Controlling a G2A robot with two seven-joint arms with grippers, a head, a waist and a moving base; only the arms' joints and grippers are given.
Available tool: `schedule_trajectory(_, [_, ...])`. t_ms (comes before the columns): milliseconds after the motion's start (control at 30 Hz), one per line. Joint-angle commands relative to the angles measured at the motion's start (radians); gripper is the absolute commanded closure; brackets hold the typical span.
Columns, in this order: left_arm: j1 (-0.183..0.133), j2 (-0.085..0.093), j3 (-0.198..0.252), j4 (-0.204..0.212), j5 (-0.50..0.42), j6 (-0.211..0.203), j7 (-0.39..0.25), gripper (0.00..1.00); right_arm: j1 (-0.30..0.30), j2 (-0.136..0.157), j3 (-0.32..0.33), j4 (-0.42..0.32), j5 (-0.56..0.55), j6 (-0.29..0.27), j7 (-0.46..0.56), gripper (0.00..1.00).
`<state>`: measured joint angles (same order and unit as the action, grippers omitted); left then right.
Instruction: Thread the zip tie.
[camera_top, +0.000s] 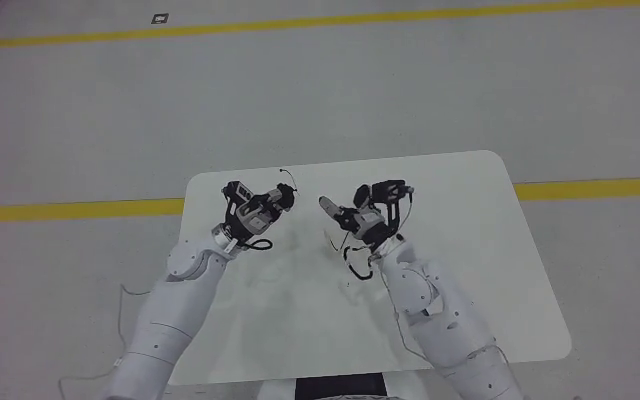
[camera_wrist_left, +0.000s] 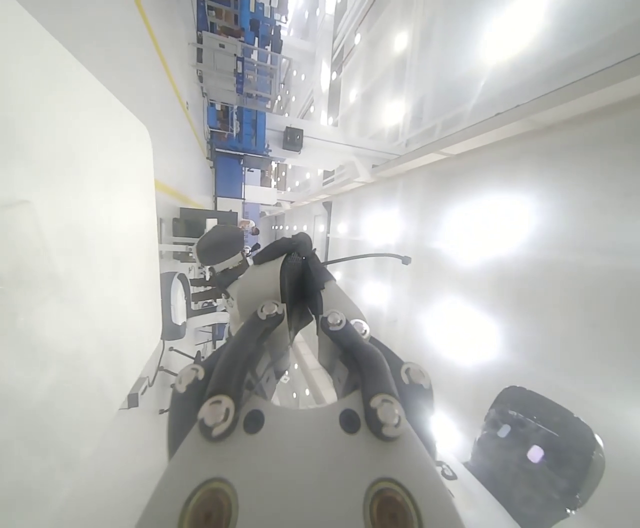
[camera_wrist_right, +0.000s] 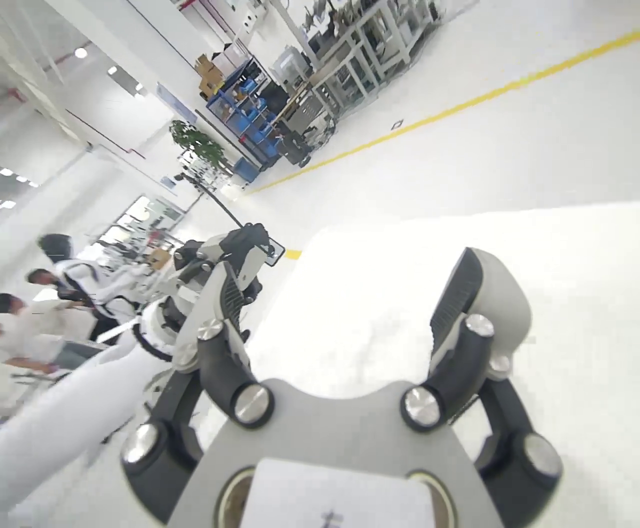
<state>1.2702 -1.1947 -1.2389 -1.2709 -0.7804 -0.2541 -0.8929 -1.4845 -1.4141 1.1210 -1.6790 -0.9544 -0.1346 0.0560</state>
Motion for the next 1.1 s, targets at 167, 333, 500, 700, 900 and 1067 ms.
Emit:
schedule_trajectory(167, [-0.002, 0.001, -0.001, -0.001, 0.009, 0.006, -0.001, 1.00, -0.007, 0.003, -0.014, 0.007, -0.115, -0.010, -0.083, 0.00])
schedule_trajectory(333, [0.010, -0.002, 0.014, -0.017, -0.057, 0.090, 0.012, 1.00, -0.007, 0.003, -0.014, 0.007, -0.115, -0.010, -0.083, 0.00])
schedule_trajectory(500, [-0.005, -0.003, 0.016, 0.003, -0.196, 0.265, -0.051, 1.00, -0.002, 0.013, -0.023, 0.007, -0.319, 0.003, -0.139, 0.00])
schedule_trajectory(700, [-0.028, -0.003, 0.021, 0.035, -0.282, 0.382, -0.092, 1.00, -0.011, 0.023, -0.031, 0.020, -0.519, 0.026, -0.271, 0.00])
schedule_trajectory(900, [-0.043, 0.001, 0.027, 0.054, -0.274, 0.435, -0.117, 1.00, -0.013, 0.031, -0.040, 0.029, -0.616, 0.003, -0.333, 0.00])
schedule_trajectory(1067, [-0.043, 0.001, 0.027, 0.054, -0.274, 0.435, -0.117, 1.00, -0.013, 0.031, -0.040, 0.029, -0.616, 0.003, -0.333, 0.00])
